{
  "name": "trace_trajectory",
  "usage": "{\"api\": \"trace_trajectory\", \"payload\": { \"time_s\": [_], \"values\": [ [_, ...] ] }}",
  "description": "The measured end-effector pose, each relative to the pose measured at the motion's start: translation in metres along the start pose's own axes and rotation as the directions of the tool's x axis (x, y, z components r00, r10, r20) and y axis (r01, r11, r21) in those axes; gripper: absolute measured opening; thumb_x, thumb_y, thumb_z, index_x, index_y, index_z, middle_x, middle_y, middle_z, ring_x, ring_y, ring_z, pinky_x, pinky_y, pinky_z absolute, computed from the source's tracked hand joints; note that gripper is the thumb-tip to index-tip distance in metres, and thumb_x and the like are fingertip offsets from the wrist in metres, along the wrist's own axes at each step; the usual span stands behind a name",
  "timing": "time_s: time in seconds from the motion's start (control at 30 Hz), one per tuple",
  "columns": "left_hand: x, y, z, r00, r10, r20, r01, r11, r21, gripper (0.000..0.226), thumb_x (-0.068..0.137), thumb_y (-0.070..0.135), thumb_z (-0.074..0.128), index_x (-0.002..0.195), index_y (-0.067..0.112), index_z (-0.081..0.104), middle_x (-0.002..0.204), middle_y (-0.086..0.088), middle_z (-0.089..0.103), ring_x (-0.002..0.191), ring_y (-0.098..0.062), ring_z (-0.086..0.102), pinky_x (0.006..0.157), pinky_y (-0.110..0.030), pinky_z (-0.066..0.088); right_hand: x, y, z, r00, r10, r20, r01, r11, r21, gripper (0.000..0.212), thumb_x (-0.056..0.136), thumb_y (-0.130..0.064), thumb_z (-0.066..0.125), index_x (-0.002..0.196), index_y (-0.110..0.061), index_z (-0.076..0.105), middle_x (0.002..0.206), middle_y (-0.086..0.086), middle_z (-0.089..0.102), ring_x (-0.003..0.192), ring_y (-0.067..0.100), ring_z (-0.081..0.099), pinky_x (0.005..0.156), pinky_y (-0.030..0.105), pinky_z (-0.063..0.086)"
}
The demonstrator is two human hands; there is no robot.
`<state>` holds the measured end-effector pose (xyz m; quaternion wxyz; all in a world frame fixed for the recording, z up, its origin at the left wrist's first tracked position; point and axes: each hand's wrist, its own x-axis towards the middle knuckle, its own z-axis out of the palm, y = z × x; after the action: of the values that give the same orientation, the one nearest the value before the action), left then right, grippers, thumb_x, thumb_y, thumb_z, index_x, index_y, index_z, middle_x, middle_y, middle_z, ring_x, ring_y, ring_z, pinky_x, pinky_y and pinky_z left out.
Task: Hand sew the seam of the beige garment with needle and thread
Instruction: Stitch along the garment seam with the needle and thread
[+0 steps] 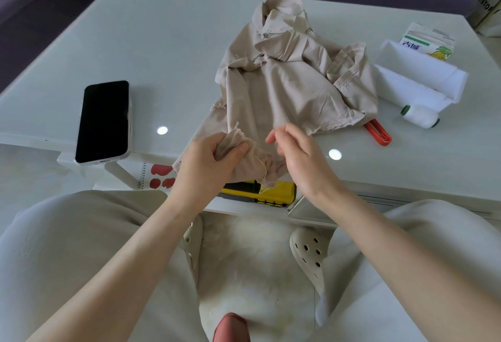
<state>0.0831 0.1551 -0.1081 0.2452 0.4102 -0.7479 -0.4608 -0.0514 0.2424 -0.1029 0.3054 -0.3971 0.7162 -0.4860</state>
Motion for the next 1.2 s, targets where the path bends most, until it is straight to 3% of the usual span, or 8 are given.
{"api": "trace_trajectory", "payload": {
  "time_s": [0.2, 0.37, 0.47, 0.57, 0.8, 1.0, 1.13, 1.2],
  "values": [
    [0.001, -0.002, -0.001, 0.998, 0.007, -0.058, -0.009, 0.999, -0.034, 0.025, 0.091, 0.023, 0.059, 0.080, 0.000, 0.059, 0.070, -0.019, 0.056, 0.063, -0.014, 0.046, 0.059, -0.030, 0.039, -0.007, 0.000, -0.001, 0.992, -0.123, 0.042, 0.127, 0.986, -0.109, 0.027, 0.100, -0.009, 0.036, 0.094, -0.014, 0.062, 0.054, -0.002, 0.034, 0.046, 0.007, 0.030, 0.046, 0.018, 0.025],
    [0.003, -0.001, -0.003, 0.997, -0.017, -0.074, 0.013, 0.998, -0.058, 0.026, 0.093, 0.021, 0.057, 0.069, 0.015, 0.049, 0.059, 0.006, 0.046, 0.052, -0.004, 0.040, 0.050, -0.016, 0.034, -0.009, 0.007, 0.002, 0.972, -0.203, 0.116, 0.218, 0.967, -0.134, 0.019, 0.099, -0.012, 0.046, 0.095, -0.008, 0.065, 0.050, -0.012, 0.049, 0.046, 0.008, 0.040, 0.048, 0.015, 0.029],
    [0.002, 0.000, -0.004, 0.997, -0.019, -0.072, 0.013, 0.997, -0.077, 0.018, 0.093, 0.020, 0.056, 0.077, 0.012, 0.055, 0.064, 0.005, 0.052, 0.056, -0.006, 0.045, 0.052, -0.017, 0.038, -0.008, 0.009, 0.003, 0.969, -0.198, 0.148, 0.219, 0.966, -0.141, 0.018, 0.098, -0.014, 0.050, 0.093, -0.009, 0.066, 0.064, 0.003, 0.064, 0.055, 0.020, 0.056, 0.054, 0.034, 0.047],
    [0.001, 0.001, -0.003, 0.998, -0.022, -0.066, 0.015, 0.994, -0.105, 0.014, 0.094, 0.019, 0.056, 0.079, 0.015, 0.056, 0.068, 0.006, 0.055, 0.061, -0.006, 0.049, 0.055, -0.018, 0.040, -0.008, 0.009, 0.003, 0.971, -0.189, 0.147, 0.210, 0.967, -0.143, 0.017, 0.097, -0.015, 0.052, 0.091, -0.010, 0.067, 0.067, 0.007, 0.067, 0.061, 0.028, 0.061, 0.061, 0.045, 0.049],
    [-0.001, 0.004, -0.004, 0.999, 0.002, -0.052, -0.008, 0.994, -0.108, 0.011, 0.093, 0.013, 0.055, 0.082, 0.012, 0.056, 0.073, -0.001, 0.058, 0.069, -0.016, 0.051, 0.063, -0.031, 0.042, -0.007, 0.011, 0.004, 0.970, -0.199, 0.137, 0.222, 0.959, -0.178, 0.017, 0.096, -0.014, 0.054, 0.090, -0.010, 0.070, 0.068, 0.006, 0.069, 0.060, 0.023, 0.064, 0.062, 0.043, 0.050],
    [-0.005, 0.005, -0.002, 0.991, 0.109, -0.082, -0.106, 0.994, 0.032, 0.020, 0.091, 0.010, 0.056, 0.076, 0.023, 0.054, 0.061, 0.017, 0.052, 0.060, -0.002, 0.046, 0.055, -0.012, 0.033, -0.006, 0.010, 0.004, 0.970, -0.210, 0.126, 0.231, 0.954, -0.192, 0.018, 0.094, -0.015, 0.056, 0.085, -0.008, 0.071, 0.064, 0.007, 0.068, 0.058, 0.025, 0.063, 0.060, 0.039, 0.050],
    [-0.011, 0.003, 0.002, 0.971, 0.220, -0.090, -0.199, 0.960, 0.196, 0.011, 0.088, 0.007, 0.058, 0.082, 0.016, 0.057, 0.066, 0.006, 0.053, 0.067, -0.015, 0.045, 0.058, -0.023, 0.035, -0.006, 0.012, 0.006, 0.965, -0.235, 0.112, 0.255, 0.940, -0.227, 0.021, 0.093, -0.018, 0.057, 0.084, -0.005, 0.071, 0.061, 0.014, 0.064, 0.056, 0.030, 0.057, 0.056, 0.039, 0.044],
    [-0.013, 0.004, 0.005, 0.969, 0.235, -0.078, -0.214, 0.953, 0.216, 0.011, 0.087, 0.006, 0.059, 0.082, 0.016, 0.057, 0.064, 0.007, 0.052, 0.065, -0.010, 0.044, 0.057, -0.017, 0.033, -0.006, 0.013, 0.007, 0.964, -0.241, 0.110, 0.261, 0.937, -0.232, 0.021, 0.094, -0.018, 0.056, 0.085, -0.005, 0.070, 0.061, 0.014, 0.062, 0.055, 0.027, 0.056, 0.057, 0.042, 0.044]
  ]
}}
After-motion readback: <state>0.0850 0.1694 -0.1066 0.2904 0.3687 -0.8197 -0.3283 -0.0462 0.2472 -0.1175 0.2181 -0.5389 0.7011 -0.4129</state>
